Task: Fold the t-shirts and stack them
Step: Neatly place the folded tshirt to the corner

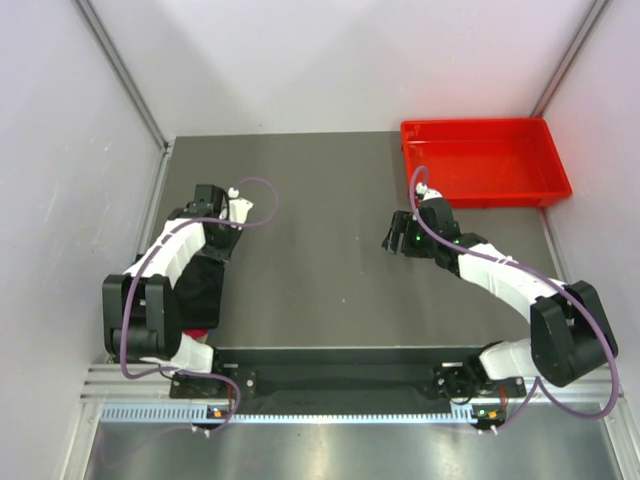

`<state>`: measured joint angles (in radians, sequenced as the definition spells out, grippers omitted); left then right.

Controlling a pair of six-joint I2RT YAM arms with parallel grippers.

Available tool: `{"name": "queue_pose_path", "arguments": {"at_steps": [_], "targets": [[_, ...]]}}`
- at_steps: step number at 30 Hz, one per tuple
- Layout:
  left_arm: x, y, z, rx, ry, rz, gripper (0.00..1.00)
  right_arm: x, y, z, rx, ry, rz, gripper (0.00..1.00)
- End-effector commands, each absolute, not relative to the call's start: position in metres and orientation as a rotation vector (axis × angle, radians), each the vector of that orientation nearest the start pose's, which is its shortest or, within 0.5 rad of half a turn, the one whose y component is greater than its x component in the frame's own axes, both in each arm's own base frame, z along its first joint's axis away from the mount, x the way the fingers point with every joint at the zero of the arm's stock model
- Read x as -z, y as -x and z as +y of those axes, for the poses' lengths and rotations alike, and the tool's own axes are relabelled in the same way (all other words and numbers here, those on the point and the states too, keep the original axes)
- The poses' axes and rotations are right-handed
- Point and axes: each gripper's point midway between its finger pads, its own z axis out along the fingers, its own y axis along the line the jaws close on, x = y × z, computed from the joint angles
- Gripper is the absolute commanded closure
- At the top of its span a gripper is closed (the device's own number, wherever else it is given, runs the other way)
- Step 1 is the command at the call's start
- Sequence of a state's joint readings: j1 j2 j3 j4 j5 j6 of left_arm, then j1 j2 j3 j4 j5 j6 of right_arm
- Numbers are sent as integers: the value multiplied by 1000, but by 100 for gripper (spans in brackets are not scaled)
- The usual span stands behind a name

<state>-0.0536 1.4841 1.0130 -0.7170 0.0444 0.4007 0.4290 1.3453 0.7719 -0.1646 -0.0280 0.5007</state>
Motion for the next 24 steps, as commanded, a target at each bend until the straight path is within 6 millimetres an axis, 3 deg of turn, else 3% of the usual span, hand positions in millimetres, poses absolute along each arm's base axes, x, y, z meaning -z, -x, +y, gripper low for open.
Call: {"name": "queue_pose_path", "arguments": {"at_steps": [1,2,3,5,7,8,9,11,13,16,19,20,21,23,24], "targets": [[-87,-323,-14,-25,-613,2604,73,-111,-324,173,-516,-78,2304,29],[-85,-323,-11,-41,-612,2610,65,-111,-324,173,-514,-79,2305,29],[-83,-323,-8,-54,-609,2622,49,-111,-324,172,-512,-78,2304,29],[-92,-323,-9,-44,-607,2605,34,-112,-323,171,-508,-72,2300,29],[-112,-326,-9,-1,-582,2559,13,-111,-323,170,-501,-72,2302,29],[-132,-328,-7,-4,-552,2505,3,-110,-322,170,-501,-69,2304,28],[-149,-332,2,2,-503,2465,1,-109,-323,169,-498,-69,2305,28],[-179,-330,14,-25,-462,2382,1,-109,-322,171,-501,-61,2309,28],[-195,-323,42,-83,-396,2355,1,-109,-322,171,-509,-61,2307,28],[-197,-298,88,-204,-266,2389,1,-120,-322,183,-566,-18,2272,32],[-187,-264,132,-284,-125,2423,3,-152,-315,236,-757,209,2162,33],[-184,-253,140,-297,-91,2441,11,-159,-305,263,-823,329,2139,33],[-176,-238,151,-315,-29,2476,19,-172,-312,290,-890,406,2100,33],[-169,-225,156,-326,-13,2511,38,-186,-290,342,-1070,617,2036,33],[-158,-215,157,-314,5,2550,41,-190,-294,367,-1130,670,2011,33]]}}
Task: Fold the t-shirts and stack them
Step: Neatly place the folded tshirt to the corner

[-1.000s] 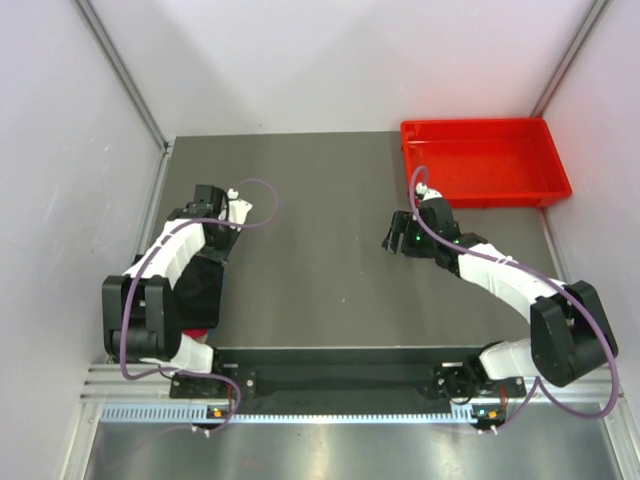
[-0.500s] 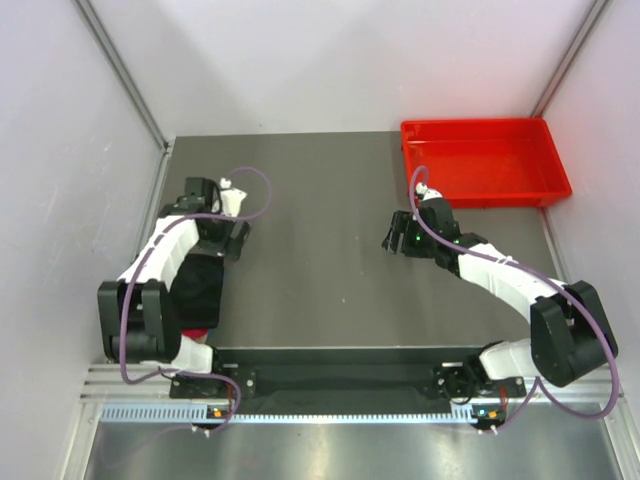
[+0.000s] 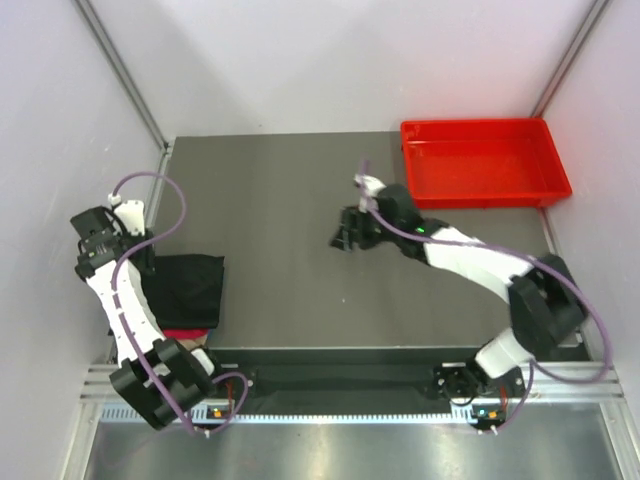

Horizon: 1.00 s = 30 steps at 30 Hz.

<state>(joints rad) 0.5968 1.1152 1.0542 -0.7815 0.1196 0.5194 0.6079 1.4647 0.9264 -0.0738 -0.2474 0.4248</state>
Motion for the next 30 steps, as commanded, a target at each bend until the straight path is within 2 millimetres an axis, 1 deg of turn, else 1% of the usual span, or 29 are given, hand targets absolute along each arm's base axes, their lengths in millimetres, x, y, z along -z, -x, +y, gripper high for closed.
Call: {"name": "queue_pose_path", "arguments": {"at_steps": [1,2,3,4,5,6,7,8,9,10,11,12,13,14,15,16,17,18,19,20,21,22,23,24,26,27,29,30], "targets": [[-154,-211,159,-320,21,2562,41,-195,-294,383,-1171,682,1991,33],[-148,-203,167,-332,67,2583,42,-217,-296,406,-1223,710,1904,33],[-142,-197,170,-320,97,2596,42,-200,-300,421,-1243,725,1930,32],[-139,-192,174,-309,126,2605,41,-202,-297,436,-1281,735,1922,32],[-138,-180,183,-309,200,2610,39,-220,-303,453,-1315,746,1867,32],[-138,-179,181,-271,211,2595,35,-197,-301,468,-1367,776,1903,32],[-137,-171,179,-252,217,2609,34,-196,-300,479,-1421,759,1917,32],[-136,-164,181,-243,242,2610,33,-210,-298,495,-1477,772,1851,32],[-134,-159,178,-226,229,2618,31,-192,-294,506,-1525,787,1879,32],[-132,-154,172,-199,230,2634,30,-191,-293,514,-1559,771,1887,32],[-133,-149,173,-202,237,2633,29,-199,-290,526,-1586,785,1849,32],[-131,-146,171,-190,233,2638,28,-183,-288,534,-1603,794,1877,32],[-129,-143,171,-180,218,2647,27,-183,-283,543,-1632,804,1863,32],[-126,-137,175,-180,246,2656,27,-189,-284,551,-1650,809,1838,31],[-125,-133,179,-183,242,2665,28,-171,-285,559,-1657,804,1871,31],[-119,-130,180,-132,256,2681,31,-167,-283,566,-1680,792,1891,32],[-117,-119,182,-97,322,2689,33,-174,-283,574,-1702,790,1873,32],[-119,-116,187,-84,324,2688,34,-156,-283,579,-1721,792,1905,34],[-114,-113,188,-30,349,2696,35,-155,-281,584,-1748,780,1915,34],[-116,-111,186,24,378,2677,37,-151,-281,592,-1763,775,1906,35],[-115,-110,183,65,357,2680,38,-147,-281,595,-1774,767,1911,37],[-113,-111,179,105,352,2676,39,-147,-280,598,-1791,755,1921,37],[-111,-112,175,148,345,2671,39,-152,-280,603,-1812,759,1893,37],[-109,-112,171,163,328,2670,38,-145,-279,605,-1833,762,1899,37],[-107,-111,172,142,319,2673,35,-152,-279,610,-1870,744,1882,37],[-108,-111,176,115,313,2670,33,-144,-279,612,-1873,738,1895,37],[-110,-113,179,95,309,2665,30,-149,-276,617,-1889,742,1880,37],[-115,-115,180,93,305,2655,29,-146,-274,619,-1892,745,1885,37]]}}
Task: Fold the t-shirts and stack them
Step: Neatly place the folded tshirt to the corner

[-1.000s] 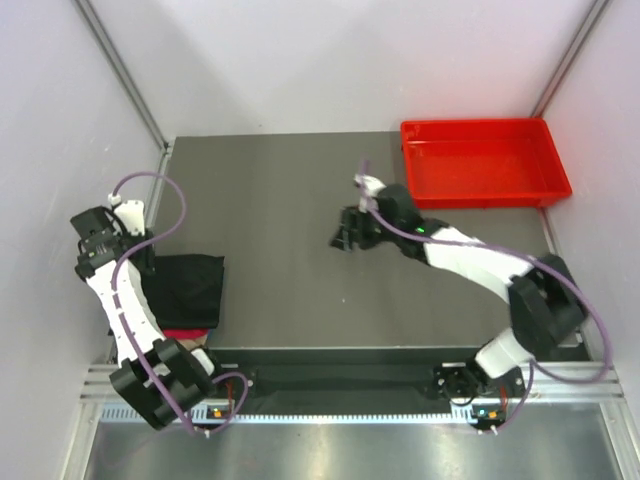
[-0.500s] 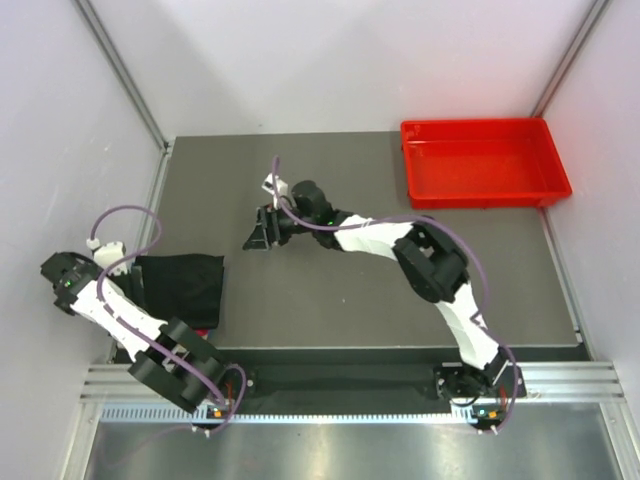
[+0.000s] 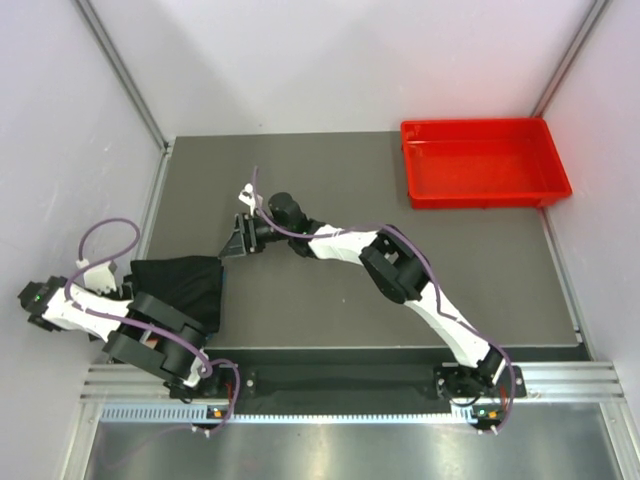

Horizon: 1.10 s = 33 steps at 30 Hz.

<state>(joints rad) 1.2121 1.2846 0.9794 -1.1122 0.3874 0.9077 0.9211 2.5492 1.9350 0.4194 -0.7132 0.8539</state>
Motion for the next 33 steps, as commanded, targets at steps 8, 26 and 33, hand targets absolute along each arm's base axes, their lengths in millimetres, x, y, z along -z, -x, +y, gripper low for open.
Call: {"name": "queue_pose_path", "arguments": {"at_steps": [8,26,33], "targets": [[-121,-117,188,92,282,2659,28,-120,-269,629,-1869,721,1958,59],[-106,-109,204,19,290,2707,32,-117,-294,613,-1762,624,2019,75],[-164,-160,212,48,241,2440,24,-140,-287,591,-1725,566,2004,42]]}}
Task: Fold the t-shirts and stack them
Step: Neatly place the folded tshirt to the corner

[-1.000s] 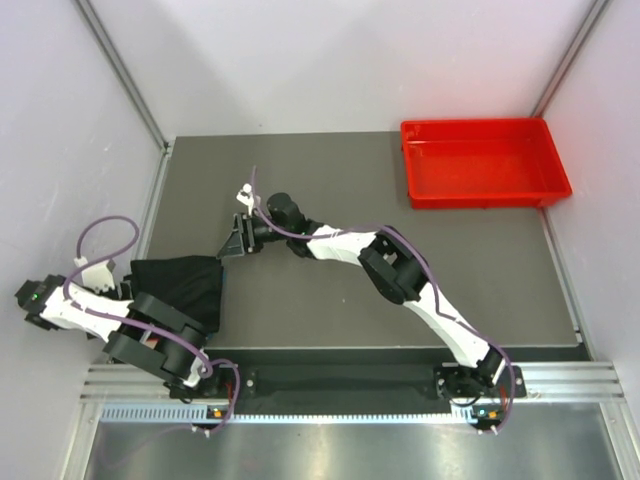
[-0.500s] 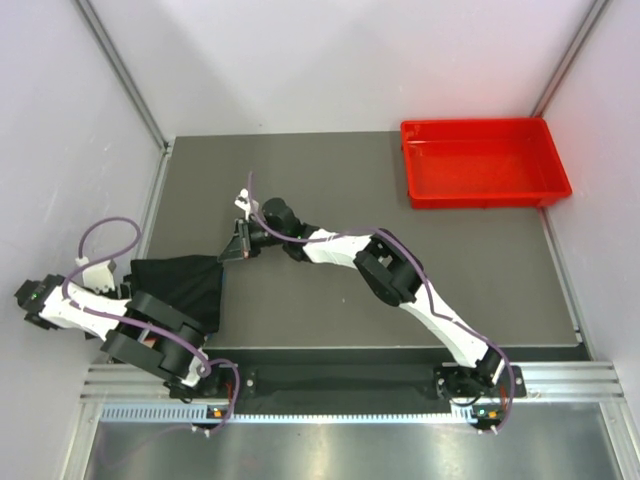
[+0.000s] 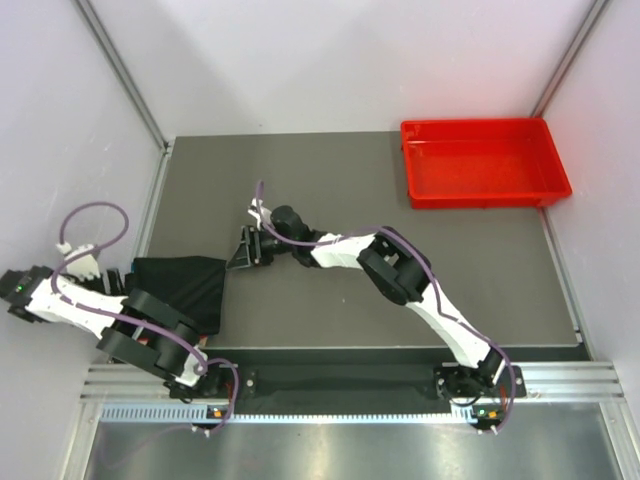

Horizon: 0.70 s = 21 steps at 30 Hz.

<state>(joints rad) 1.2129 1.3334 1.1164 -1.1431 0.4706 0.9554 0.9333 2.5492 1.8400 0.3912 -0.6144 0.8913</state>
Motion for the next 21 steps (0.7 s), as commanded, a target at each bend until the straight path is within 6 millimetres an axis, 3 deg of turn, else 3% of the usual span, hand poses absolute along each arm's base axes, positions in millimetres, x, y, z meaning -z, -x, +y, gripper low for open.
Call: {"name": "queue_pose_path", "arguments": {"at_steps": [1,3,4,6,10,13,18,21], "targets": [[-166,-170,212,54,240,2412,24,-119,-277,580,-1700,548,2065,41],[-165,-185,225,25,289,2374,25,-141,-263,573,-1714,548,2007,39],[-164,-192,225,36,290,2363,25,-123,-246,566,-1711,556,2055,38],[-158,-204,232,50,326,2346,26,-134,-225,564,-1764,582,2022,34],[-148,-234,229,114,319,2334,26,-123,-171,579,-1874,659,2083,34],[-143,-255,236,117,337,2305,26,-111,-158,586,-1918,645,2138,34],[-129,-277,231,161,333,2319,28,-124,-130,597,-2066,587,2116,36],[-128,-282,236,143,334,2311,31,-123,-119,600,-2063,552,2136,38]]}}
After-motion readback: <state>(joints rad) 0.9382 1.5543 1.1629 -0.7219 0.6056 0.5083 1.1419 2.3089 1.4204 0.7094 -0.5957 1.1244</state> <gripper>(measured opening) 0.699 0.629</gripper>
